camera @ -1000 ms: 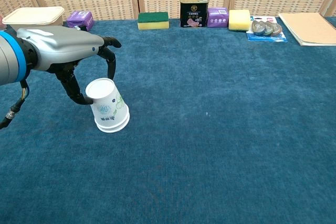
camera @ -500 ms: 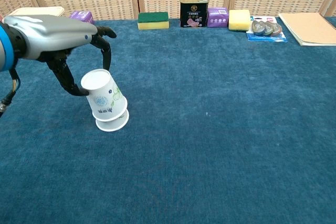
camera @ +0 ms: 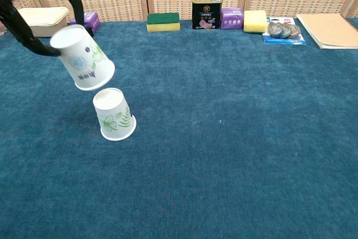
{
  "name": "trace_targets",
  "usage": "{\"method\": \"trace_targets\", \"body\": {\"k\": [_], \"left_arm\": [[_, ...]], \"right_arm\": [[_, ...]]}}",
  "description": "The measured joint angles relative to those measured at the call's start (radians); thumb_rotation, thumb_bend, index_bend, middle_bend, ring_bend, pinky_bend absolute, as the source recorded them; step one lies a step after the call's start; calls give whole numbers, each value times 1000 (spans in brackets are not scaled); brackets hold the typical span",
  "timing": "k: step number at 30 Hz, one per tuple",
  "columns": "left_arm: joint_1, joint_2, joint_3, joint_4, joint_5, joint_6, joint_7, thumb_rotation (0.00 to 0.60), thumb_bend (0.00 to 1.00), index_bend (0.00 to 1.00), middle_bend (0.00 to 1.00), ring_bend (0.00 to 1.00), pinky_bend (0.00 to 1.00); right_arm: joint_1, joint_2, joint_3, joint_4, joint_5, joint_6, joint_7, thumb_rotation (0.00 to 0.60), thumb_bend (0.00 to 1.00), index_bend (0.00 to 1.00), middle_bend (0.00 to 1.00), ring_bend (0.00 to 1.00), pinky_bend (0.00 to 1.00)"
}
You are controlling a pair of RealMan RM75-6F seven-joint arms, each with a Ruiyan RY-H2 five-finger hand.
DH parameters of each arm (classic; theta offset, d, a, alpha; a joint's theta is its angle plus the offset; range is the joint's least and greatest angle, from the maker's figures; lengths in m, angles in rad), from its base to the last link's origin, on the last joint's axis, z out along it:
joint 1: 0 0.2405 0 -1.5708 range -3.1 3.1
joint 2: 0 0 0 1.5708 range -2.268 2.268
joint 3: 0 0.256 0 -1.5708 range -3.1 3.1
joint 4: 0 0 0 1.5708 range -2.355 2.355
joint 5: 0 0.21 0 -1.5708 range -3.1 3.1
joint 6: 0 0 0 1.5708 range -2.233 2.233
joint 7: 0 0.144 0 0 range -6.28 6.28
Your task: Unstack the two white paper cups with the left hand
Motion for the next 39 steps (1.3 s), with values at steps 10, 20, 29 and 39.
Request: {"method": "trace_targets", "body": {"k": [10,20,29,39], "left_arm": [[64,154,19,9,85,-114,-198,600,216,386,0,0,87],[95,107,71,175,121,-200,-291,600,216,386,0,0,88],[106,1,91,321,131,-254,-349,600,216,386,0,0,88],[83,-91,86,377,107,-251,-306,600,216,386,0,0,87]], "right_arm": [[2,-3,-5,-9,-8,-2,-20,600,159,125,8,0,0],[5,-4,-4,-8,-1,-10,-18,600,159,125,8,0,0],[9,-2,-12,-14,-15,-16,-22,600,159,127,8,0,0],[12,-2,-11,-9,-8,-22,-14,600,159,126,8,0,0]]}}
